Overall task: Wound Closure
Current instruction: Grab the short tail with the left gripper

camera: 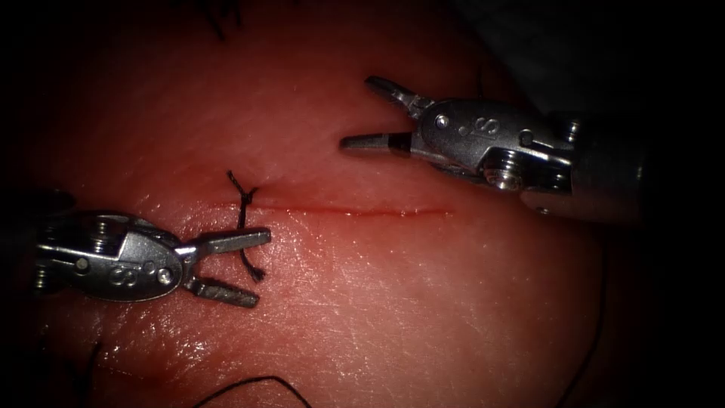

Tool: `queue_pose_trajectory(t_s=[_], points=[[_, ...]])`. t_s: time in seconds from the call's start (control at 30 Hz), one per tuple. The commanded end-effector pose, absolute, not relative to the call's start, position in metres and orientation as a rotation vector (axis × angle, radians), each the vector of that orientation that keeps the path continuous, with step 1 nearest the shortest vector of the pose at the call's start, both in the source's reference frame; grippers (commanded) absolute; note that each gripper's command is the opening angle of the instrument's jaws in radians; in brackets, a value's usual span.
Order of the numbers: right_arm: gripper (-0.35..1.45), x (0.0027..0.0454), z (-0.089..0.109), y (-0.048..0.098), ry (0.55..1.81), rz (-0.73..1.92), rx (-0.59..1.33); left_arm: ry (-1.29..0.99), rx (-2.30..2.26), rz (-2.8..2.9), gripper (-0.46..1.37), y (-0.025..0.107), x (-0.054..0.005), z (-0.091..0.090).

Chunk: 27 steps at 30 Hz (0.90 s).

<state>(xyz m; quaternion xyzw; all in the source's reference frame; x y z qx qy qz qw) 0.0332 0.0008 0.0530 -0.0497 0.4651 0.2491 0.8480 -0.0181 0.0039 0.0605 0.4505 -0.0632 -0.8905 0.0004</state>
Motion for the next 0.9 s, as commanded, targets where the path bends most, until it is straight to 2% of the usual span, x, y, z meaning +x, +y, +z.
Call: queue_pose_trajectory(t_s=[0.03, 0.23, 0.27, 0.3, 0.33, 0.37, 0.9], points=[[1.23, 0.0332, 0.053, 0.0007, 0.982, 0.523, -0.103, -0.197, 1.409, -2.797, 0.39, 0.0038, -0.0181, 0.0606], [1.23, 0.0331, 0.053, 0.0006, 0.982, 0.523, -0.104, -0.207, 1.385, -2.787, 0.21, 0.0035, -0.0181, 0.0609], [1.23, 0.0331, 0.053, 0.0006, 0.982, 0.523, -0.104, -0.214, 1.379, -2.778, 0.02, 0.0035, -0.0181, 0.0609], [1.23, 0.0331, 0.053, 0.0006, 0.982, 0.523, -0.104, -0.214, 1.379, -2.778, -0.02, 0.0035, -0.0181, 0.0609], [1.23, 0.0331, 0.053, 0.0005, 0.982, 0.523, -0.104, -0.215, 1.378, -2.772, -0.24, 0.0036, -0.0181, 0.0609], [1.23, 0.0331, 0.053, 0.0005, 0.982, 0.522, -0.104, -0.209, 1.383, -2.768, -0.35, 0.0036, -0.0182, 0.0608], [1.2, 0.0331, 0.053, 0.0004, 0.983, 0.522, -0.105, -0.149, 1.406, -2.698, -0.35, 0.0036, -0.0178, 0.0606]])
